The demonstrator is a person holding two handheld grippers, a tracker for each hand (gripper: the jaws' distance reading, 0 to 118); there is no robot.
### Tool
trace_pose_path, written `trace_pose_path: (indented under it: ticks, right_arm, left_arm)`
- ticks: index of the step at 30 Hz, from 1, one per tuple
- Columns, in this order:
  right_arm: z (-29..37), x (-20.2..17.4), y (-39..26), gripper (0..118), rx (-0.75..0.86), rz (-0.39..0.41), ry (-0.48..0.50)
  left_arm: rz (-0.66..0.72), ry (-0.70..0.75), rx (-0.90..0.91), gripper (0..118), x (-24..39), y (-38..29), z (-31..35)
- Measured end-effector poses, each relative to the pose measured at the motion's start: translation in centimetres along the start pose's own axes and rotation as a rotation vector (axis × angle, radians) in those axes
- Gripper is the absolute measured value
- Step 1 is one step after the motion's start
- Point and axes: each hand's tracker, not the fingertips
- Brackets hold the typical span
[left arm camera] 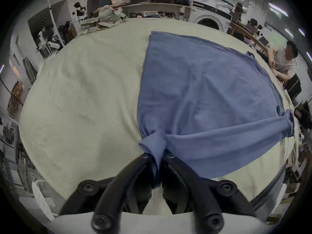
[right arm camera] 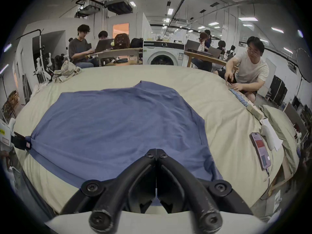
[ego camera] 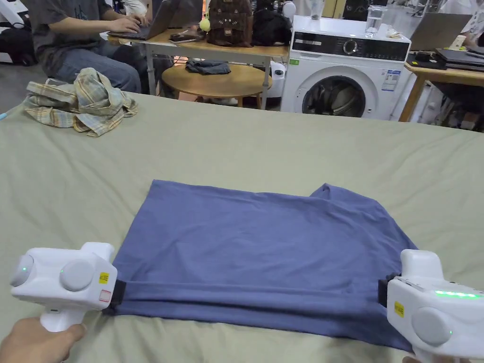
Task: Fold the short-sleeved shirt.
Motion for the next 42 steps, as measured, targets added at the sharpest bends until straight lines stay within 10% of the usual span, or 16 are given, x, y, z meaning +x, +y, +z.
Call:
trace_pose_path:
  ticks: [2, 7, 16, 21, 42]
  right_arm:
    - [0.1, 0.9, 0.0, 0, -0.029, 0.007, -0.029]
    - [0.1, 2.8, -0.7, 49, -0.142, 0.024, -0.079]
    - [-2.9, 4.7, -4.5, 48, -0.358, -0.046, -0.015]
    - [-2.5, 5.0, -4.5, 0, -0.300, -0.085, 0.052]
    - [-7.6, 5.3, 8.9, 0, -0.059, -0.129, 0.066]
  left_arm:
    - [-0.003, 0.001, 0.003, 3, 0.1, -0.1, 0.0]
    - [-0.011, 0.008, 0.011, 3, 0.6, -0.6, 0.3]
    - [0.003, -0.006, 0.026, 3, 0.6, -1.0, 1.1]
    - [0.006, -0.020, 0.048, 3, 0.5, -1.1, 1.9]
    - [0.080, -0.088, 0.259, 3, -1.2, 10.8, 2.5]
